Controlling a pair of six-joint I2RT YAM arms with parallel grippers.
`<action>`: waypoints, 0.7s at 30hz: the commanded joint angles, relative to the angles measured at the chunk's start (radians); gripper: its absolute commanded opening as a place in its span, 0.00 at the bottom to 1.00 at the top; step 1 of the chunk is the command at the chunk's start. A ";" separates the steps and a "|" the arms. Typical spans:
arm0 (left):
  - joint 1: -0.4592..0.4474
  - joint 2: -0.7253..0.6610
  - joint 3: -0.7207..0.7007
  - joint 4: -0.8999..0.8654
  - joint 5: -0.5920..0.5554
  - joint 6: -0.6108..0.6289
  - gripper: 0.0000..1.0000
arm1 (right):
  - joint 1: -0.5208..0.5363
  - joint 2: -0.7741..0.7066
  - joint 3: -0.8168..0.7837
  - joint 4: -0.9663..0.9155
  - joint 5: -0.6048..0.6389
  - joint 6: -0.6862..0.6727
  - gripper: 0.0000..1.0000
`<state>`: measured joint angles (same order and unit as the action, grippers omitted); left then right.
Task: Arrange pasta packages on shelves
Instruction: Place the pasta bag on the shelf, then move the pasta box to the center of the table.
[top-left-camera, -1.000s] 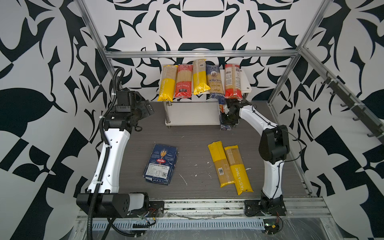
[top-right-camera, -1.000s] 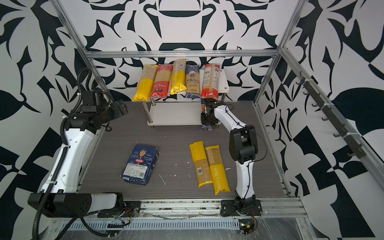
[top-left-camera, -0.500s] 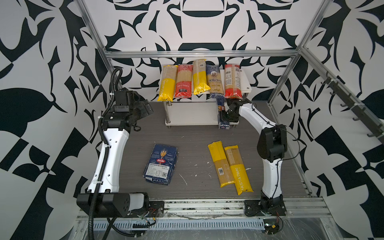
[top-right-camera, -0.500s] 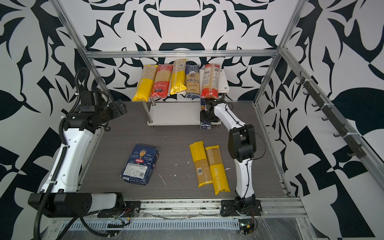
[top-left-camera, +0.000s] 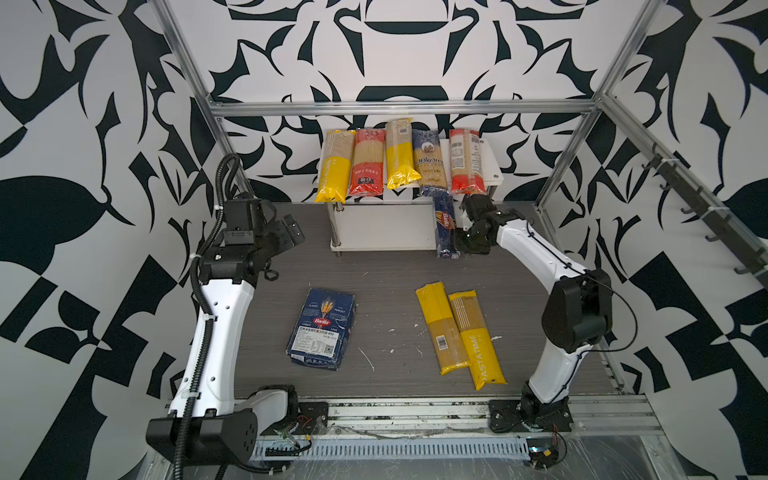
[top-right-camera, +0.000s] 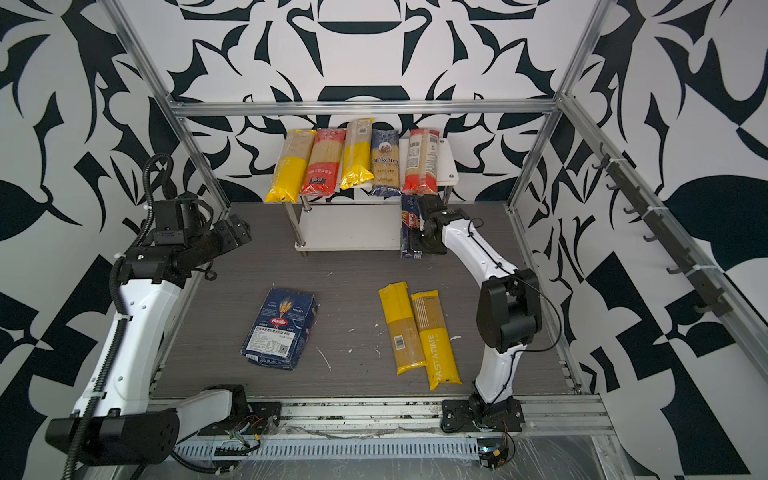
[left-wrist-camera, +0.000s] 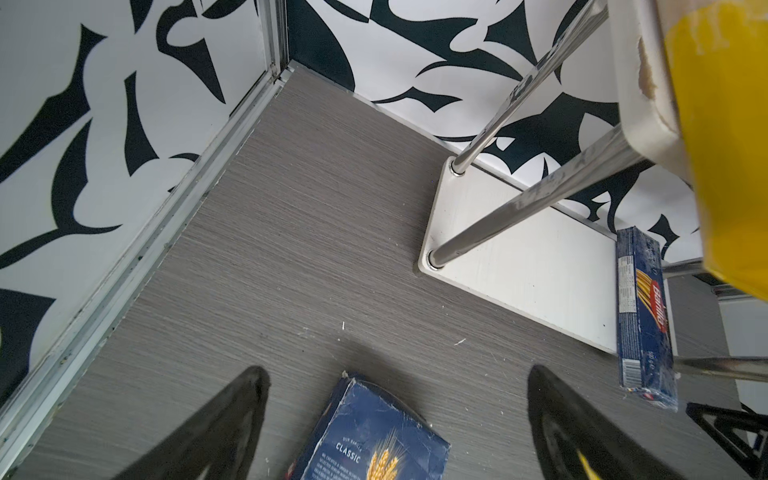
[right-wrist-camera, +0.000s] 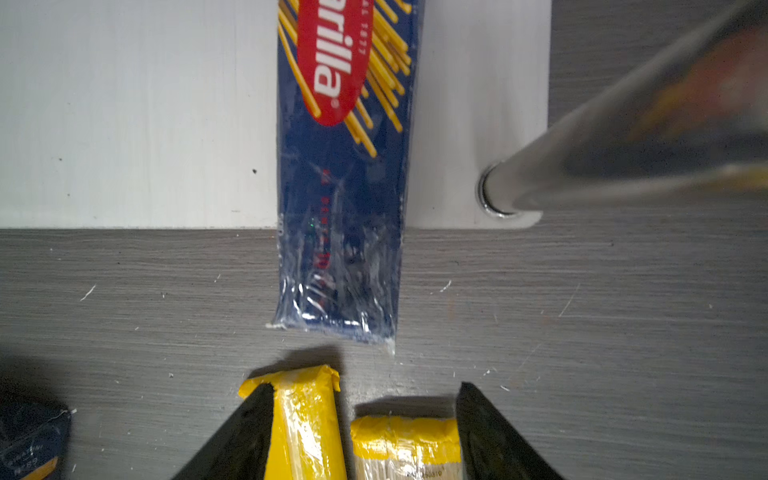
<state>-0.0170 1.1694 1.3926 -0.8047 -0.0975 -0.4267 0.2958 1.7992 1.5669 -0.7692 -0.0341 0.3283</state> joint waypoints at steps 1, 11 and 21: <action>0.005 -0.052 -0.066 -0.042 0.013 -0.035 1.00 | -0.003 -0.105 -0.073 0.032 -0.029 0.031 0.73; 0.015 -0.135 -0.235 -0.152 -0.014 -0.118 1.00 | 0.057 -0.331 -0.327 0.048 -0.060 0.090 0.77; 0.046 -0.195 -0.429 -0.200 0.046 -0.227 0.99 | 0.246 -0.402 -0.391 0.105 -0.173 0.202 1.00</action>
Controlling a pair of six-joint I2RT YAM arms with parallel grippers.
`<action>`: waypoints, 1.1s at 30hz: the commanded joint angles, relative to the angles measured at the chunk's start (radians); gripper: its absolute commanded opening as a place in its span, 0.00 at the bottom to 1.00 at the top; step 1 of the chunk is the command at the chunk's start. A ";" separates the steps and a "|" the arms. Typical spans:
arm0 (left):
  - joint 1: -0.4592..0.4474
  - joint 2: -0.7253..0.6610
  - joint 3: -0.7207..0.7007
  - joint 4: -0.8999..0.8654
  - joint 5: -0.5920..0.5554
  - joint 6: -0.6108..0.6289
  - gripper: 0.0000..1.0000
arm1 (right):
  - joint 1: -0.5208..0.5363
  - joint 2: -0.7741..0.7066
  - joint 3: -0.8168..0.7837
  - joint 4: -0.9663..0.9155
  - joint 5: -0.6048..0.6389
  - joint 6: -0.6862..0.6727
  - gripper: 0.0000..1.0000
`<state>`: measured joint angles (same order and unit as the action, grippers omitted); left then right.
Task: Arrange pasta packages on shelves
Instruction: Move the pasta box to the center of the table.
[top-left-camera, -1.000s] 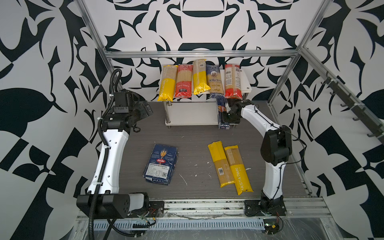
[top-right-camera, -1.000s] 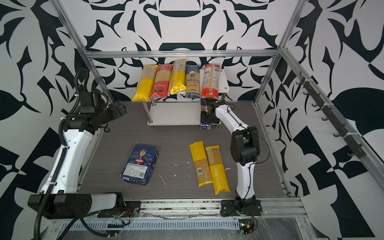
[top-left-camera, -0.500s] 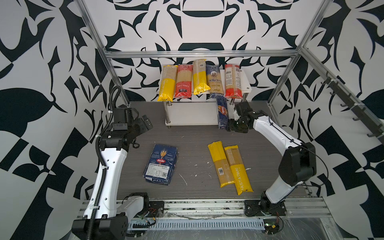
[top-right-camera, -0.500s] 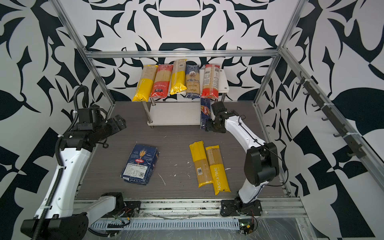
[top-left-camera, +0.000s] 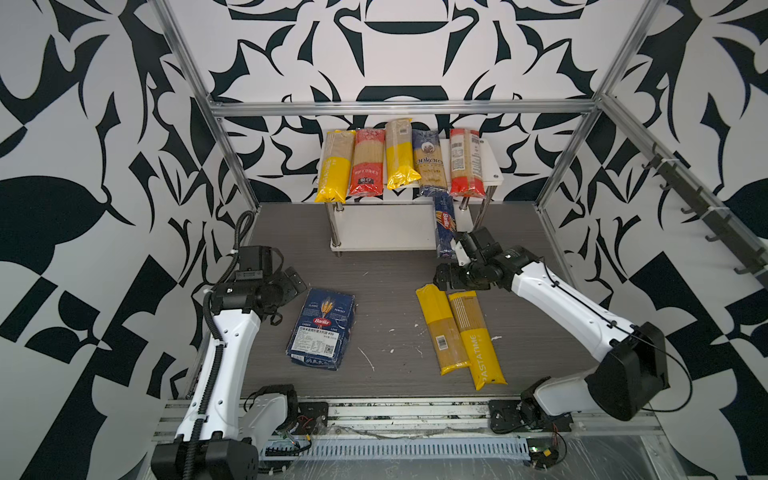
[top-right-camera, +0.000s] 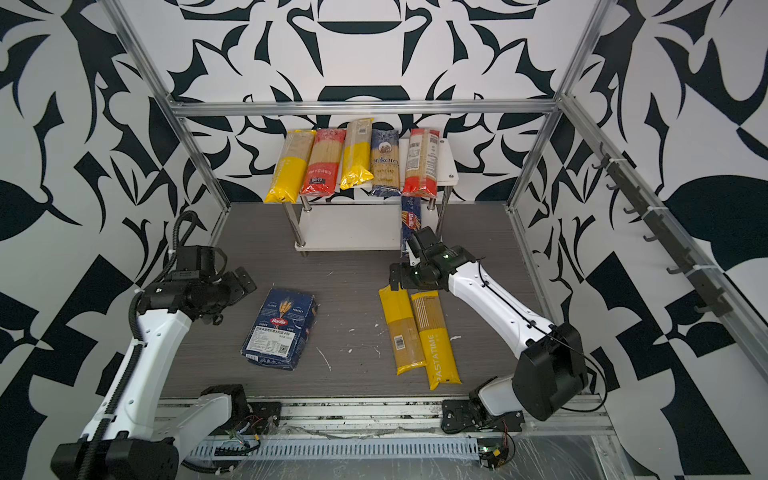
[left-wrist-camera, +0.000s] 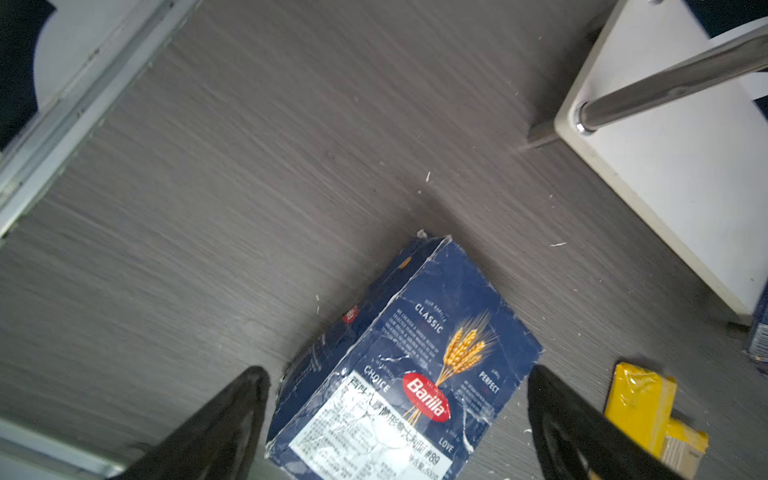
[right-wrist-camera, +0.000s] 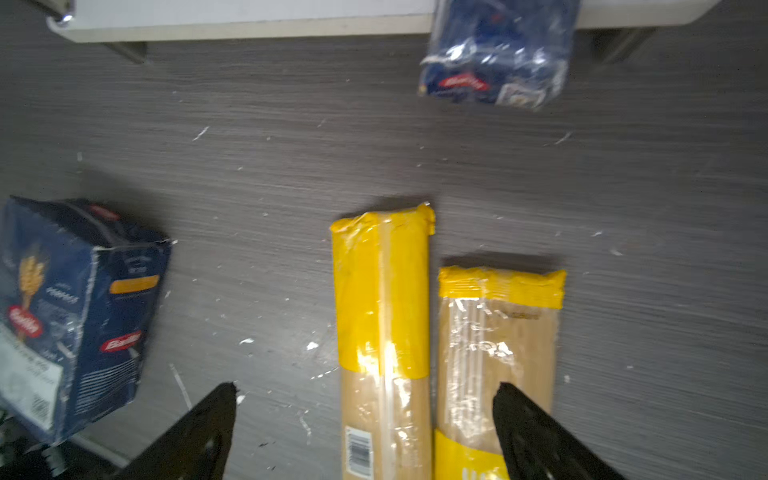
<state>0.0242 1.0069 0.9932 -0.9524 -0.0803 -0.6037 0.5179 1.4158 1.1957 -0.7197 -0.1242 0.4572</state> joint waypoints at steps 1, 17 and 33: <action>0.006 -0.037 -0.047 -0.055 0.036 -0.059 1.00 | 0.042 -0.016 -0.037 0.101 -0.126 0.109 1.00; 0.006 -0.011 -0.156 -0.089 0.074 -0.204 0.99 | 0.242 0.191 -0.095 0.512 -0.376 0.363 1.00; 0.006 0.043 -0.223 0.001 0.044 -0.238 1.00 | 0.292 0.247 -0.042 0.463 -0.373 0.323 1.00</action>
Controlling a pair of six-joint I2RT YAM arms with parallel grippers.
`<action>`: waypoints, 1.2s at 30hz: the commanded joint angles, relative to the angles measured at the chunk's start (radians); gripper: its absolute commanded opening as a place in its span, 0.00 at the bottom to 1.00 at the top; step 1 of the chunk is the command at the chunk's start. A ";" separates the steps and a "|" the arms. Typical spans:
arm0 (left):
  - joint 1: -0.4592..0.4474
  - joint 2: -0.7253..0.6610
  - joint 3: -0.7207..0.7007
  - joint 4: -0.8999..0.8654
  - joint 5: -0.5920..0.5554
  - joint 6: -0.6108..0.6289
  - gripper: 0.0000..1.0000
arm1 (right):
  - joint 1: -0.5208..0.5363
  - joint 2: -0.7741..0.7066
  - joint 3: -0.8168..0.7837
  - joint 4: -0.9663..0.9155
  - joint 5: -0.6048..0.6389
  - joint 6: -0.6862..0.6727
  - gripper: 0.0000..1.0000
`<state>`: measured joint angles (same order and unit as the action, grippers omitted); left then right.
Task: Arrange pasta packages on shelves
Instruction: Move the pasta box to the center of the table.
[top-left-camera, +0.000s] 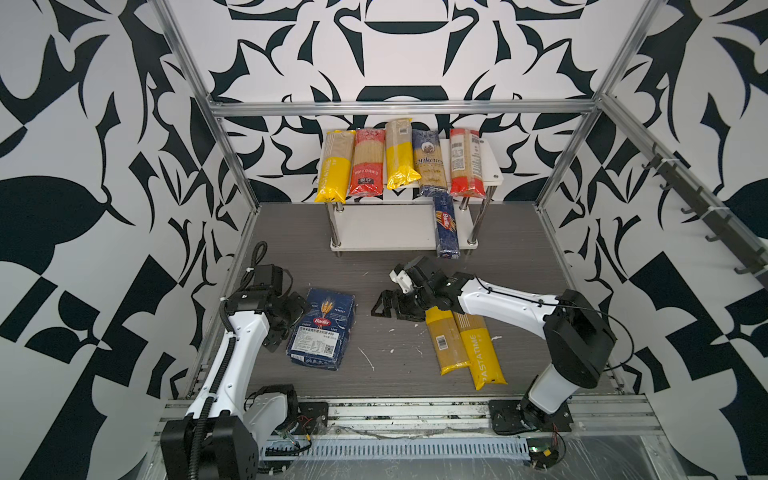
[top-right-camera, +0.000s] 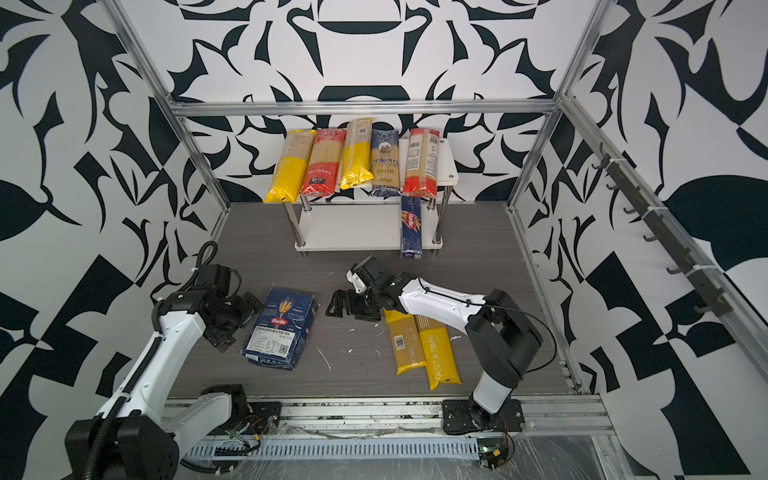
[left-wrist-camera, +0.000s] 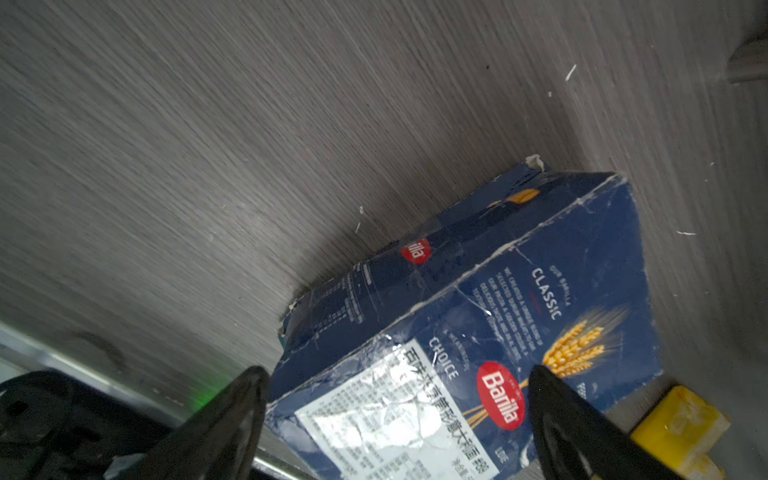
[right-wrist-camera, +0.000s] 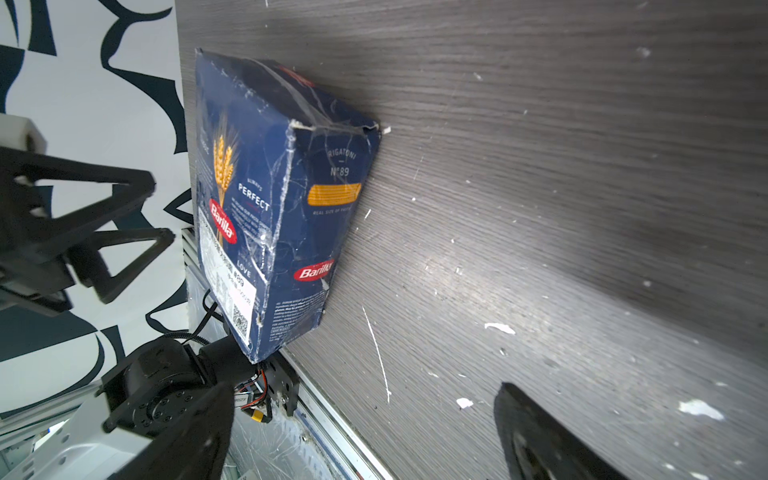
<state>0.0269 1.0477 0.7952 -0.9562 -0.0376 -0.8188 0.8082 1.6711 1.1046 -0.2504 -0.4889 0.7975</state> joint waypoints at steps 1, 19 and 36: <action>0.004 0.005 -0.037 0.016 0.005 -0.028 0.99 | 0.002 -0.007 0.058 -0.018 -0.009 -0.024 1.00; -0.019 0.059 -0.104 0.172 0.086 -0.093 0.93 | -0.005 0.021 0.116 -0.099 -0.025 -0.103 1.00; -0.236 0.161 0.047 0.210 0.065 -0.184 0.93 | -0.051 0.041 0.082 -0.103 -0.045 -0.120 1.00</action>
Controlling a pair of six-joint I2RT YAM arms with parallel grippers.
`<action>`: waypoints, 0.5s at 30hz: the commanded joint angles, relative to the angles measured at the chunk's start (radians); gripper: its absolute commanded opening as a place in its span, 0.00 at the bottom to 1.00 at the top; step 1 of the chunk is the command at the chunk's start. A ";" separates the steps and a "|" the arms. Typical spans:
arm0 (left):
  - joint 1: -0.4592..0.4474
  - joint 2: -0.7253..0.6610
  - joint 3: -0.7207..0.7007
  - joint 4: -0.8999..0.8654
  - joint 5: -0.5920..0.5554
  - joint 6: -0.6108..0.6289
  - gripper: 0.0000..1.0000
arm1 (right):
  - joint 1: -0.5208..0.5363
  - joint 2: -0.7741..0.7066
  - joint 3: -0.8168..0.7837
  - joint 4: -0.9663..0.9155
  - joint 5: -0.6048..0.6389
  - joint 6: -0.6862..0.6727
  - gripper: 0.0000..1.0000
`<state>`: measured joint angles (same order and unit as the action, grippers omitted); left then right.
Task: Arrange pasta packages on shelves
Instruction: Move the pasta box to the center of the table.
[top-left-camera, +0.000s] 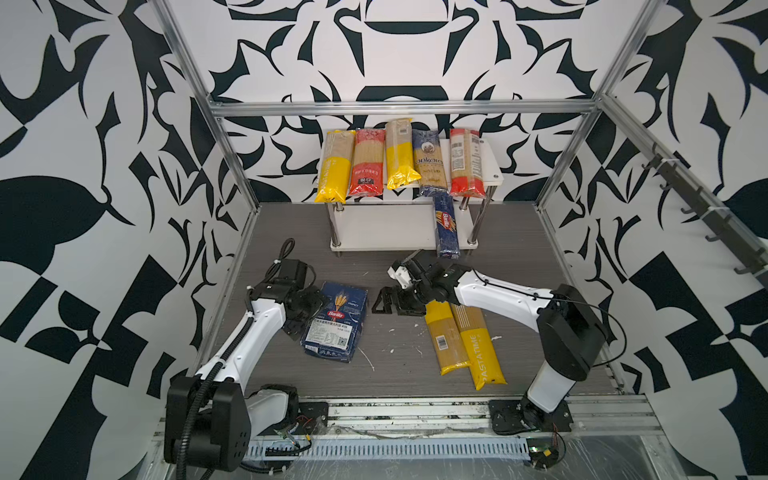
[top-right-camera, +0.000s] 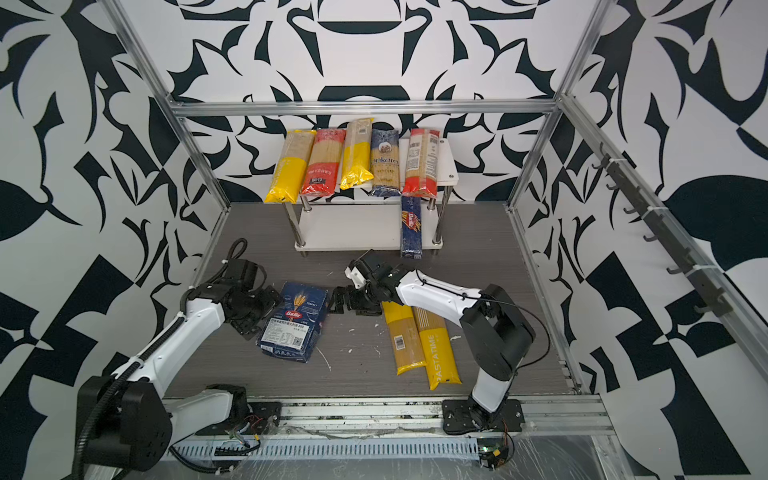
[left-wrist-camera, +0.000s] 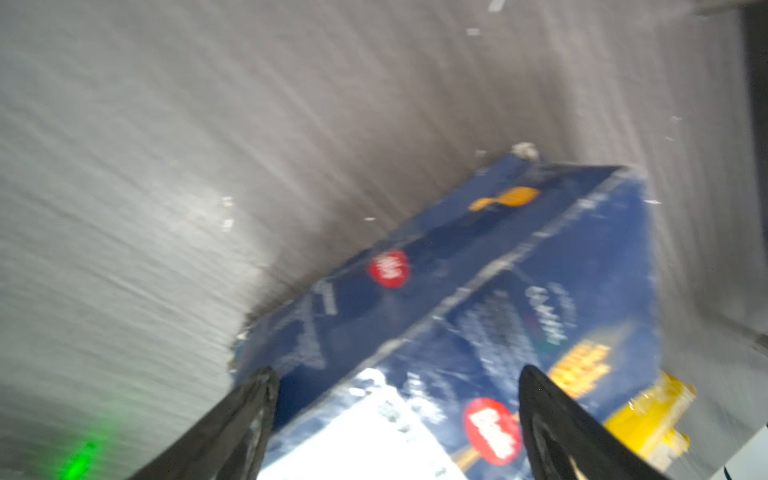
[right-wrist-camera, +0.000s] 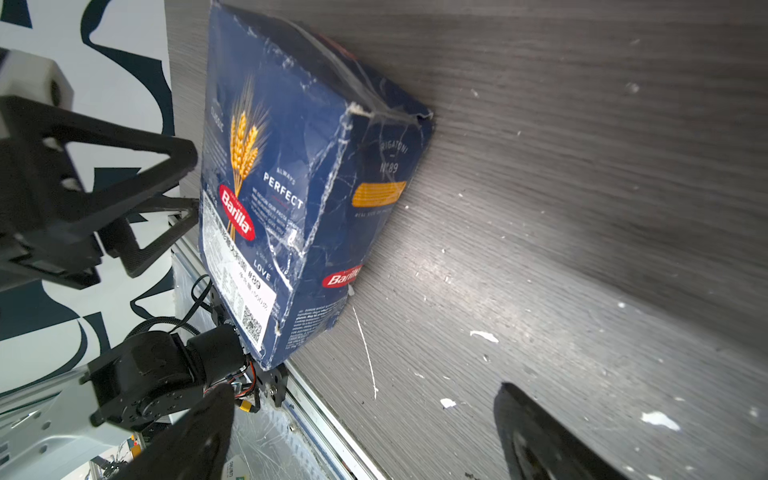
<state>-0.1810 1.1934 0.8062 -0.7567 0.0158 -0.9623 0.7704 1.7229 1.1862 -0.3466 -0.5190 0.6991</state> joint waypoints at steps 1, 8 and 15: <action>-0.037 0.021 0.044 0.013 0.013 -0.044 0.93 | -0.017 -0.011 -0.006 -0.005 -0.017 -0.021 1.00; -0.048 -0.029 0.091 -0.066 -0.045 -0.008 0.93 | -0.035 -0.006 -0.021 -0.004 -0.022 -0.024 1.00; -0.047 -0.114 0.086 -0.169 -0.134 0.085 0.96 | -0.037 0.019 0.013 -0.026 -0.026 -0.036 1.00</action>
<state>-0.2279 1.1053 0.8883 -0.8394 -0.0612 -0.9211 0.7338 1.7294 1.1698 -0.3477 -0.5312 0.6907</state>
